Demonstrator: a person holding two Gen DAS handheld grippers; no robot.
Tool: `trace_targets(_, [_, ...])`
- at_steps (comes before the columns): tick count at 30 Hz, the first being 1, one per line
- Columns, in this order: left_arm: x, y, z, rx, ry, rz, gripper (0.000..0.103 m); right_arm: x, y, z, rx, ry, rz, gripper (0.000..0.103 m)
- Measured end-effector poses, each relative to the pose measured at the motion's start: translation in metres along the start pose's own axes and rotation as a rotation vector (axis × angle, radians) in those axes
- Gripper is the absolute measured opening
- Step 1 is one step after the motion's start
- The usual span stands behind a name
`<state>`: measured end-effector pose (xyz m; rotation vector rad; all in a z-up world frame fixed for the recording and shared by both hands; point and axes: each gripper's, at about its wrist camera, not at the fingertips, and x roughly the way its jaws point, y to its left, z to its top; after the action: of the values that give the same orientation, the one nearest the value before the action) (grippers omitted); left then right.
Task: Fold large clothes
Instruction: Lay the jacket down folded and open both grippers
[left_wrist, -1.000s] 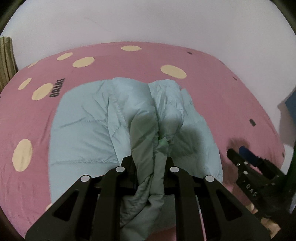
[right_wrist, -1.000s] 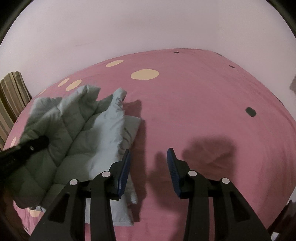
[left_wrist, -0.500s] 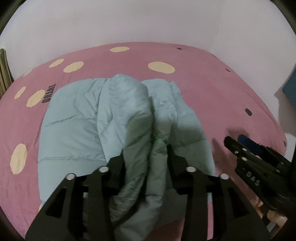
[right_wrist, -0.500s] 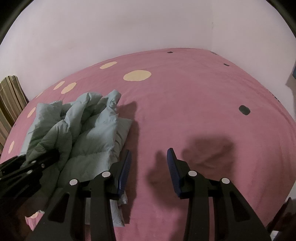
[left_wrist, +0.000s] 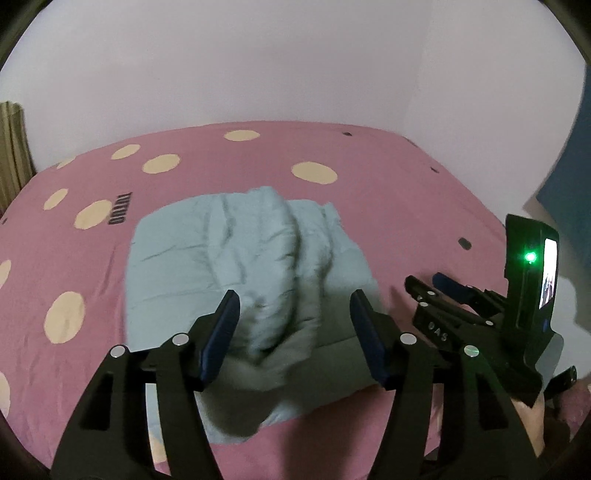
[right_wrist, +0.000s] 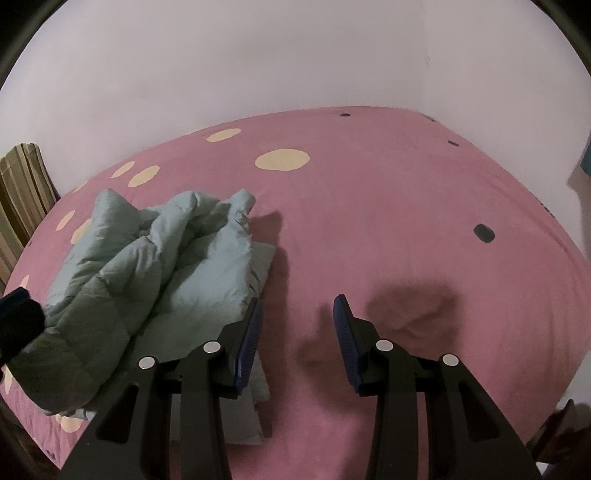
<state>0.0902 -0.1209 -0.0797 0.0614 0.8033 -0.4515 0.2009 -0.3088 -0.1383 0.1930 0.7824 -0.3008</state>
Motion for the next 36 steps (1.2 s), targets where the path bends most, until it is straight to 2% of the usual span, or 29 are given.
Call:
trace_targets(12, [-0.038, 0.094, -0.007, -0.173, -0.045, 0.094, 0.062, -0.008, 0.031, 0.007, -0.059, -0.014, -0.001, 0.041])
trace_targets(23, [-0.016, 0.153, -0.018, -0.23, -0.01, 0.216, 0.062, -0.016, 0.06, 0.018, -0.114, -0.028, -0.002, 0.041])
trace_targets(32, [0.01, 0.187, -0.027, -0.289, 0.048, 0.219, 0.062, -0.025, 0.09, 0.039, -0.144, -0.053, 0.043, 0.041])
trace_targets(34, [0.012, 0.191, -0.028, -0.296, 0.053, 0.218, 0.062, -0.024, 0.103, 0.042, -0.158, -0.052, 0.063, 0.05])
trace_targets(36, [0.014, 0.196, -0.028, -0.302, 0.056, 0.221, 0.062, -0.021, 0.117, 0.043, -0.177, -0.051, 0.08, 0.053])
